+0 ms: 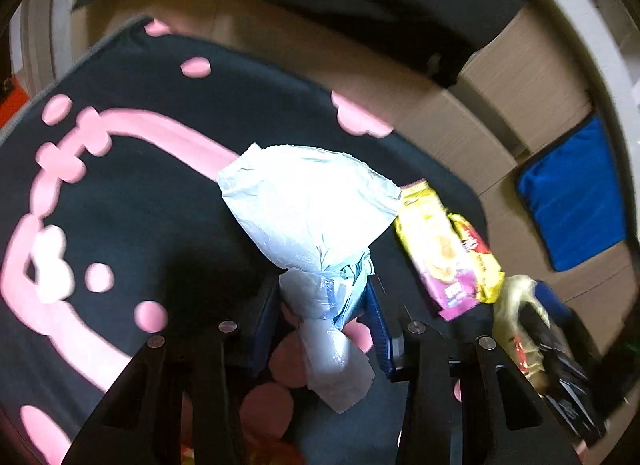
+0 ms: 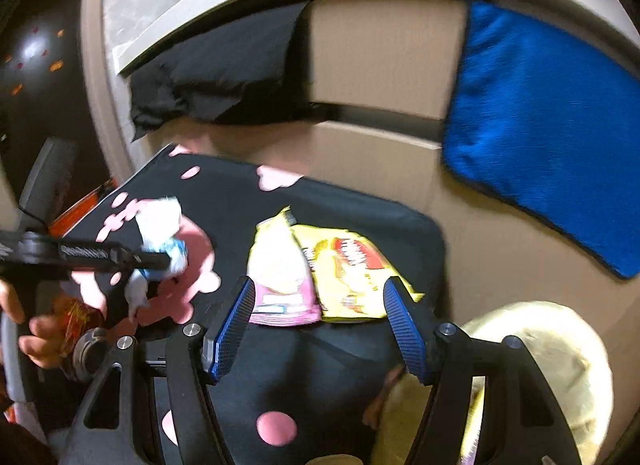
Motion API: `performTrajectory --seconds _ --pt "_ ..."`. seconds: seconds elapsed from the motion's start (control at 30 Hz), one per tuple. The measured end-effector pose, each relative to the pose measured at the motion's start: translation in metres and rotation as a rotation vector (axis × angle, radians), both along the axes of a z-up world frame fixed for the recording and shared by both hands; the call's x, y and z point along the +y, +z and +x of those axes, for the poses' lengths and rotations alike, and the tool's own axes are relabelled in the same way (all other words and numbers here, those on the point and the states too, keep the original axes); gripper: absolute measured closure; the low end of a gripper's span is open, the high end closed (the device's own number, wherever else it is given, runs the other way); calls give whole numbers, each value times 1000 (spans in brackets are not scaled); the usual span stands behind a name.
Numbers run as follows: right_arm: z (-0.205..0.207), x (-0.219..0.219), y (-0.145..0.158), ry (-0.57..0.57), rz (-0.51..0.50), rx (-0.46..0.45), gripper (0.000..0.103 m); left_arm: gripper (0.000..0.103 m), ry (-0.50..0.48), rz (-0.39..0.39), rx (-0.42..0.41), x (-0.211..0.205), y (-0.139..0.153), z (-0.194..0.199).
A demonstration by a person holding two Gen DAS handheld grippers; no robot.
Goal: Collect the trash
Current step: 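Grasp the white tissue bundle with the left tool while the right tool grasps the pink snack packet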
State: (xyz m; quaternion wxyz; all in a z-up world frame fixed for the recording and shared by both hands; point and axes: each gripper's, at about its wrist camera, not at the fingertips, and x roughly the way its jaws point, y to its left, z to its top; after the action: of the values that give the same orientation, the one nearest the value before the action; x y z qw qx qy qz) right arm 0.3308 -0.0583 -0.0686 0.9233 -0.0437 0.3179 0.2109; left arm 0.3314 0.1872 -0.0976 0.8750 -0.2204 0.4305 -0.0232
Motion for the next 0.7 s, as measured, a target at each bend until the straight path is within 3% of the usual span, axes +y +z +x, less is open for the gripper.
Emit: performTrajectory --seconds 0.1,0.3,0.43,0.6,0.7 --pt "12 17 -11 56 -5 24 39 60 6 75 -75 5 21 -24" --pt "52 47 -32 92 -60 87 40 59 39 159 -134 26 43 -55" --pt "73 61 -50 101 -48 175 39 59 62 158 -145 45 44 -71" --pt "64 87 -56 159 -17 208 42 59 87 150 -128 59 36 -76" --pt "59 101 -56 140 -88 172 56 59 93 137 -120 65 31 -79"
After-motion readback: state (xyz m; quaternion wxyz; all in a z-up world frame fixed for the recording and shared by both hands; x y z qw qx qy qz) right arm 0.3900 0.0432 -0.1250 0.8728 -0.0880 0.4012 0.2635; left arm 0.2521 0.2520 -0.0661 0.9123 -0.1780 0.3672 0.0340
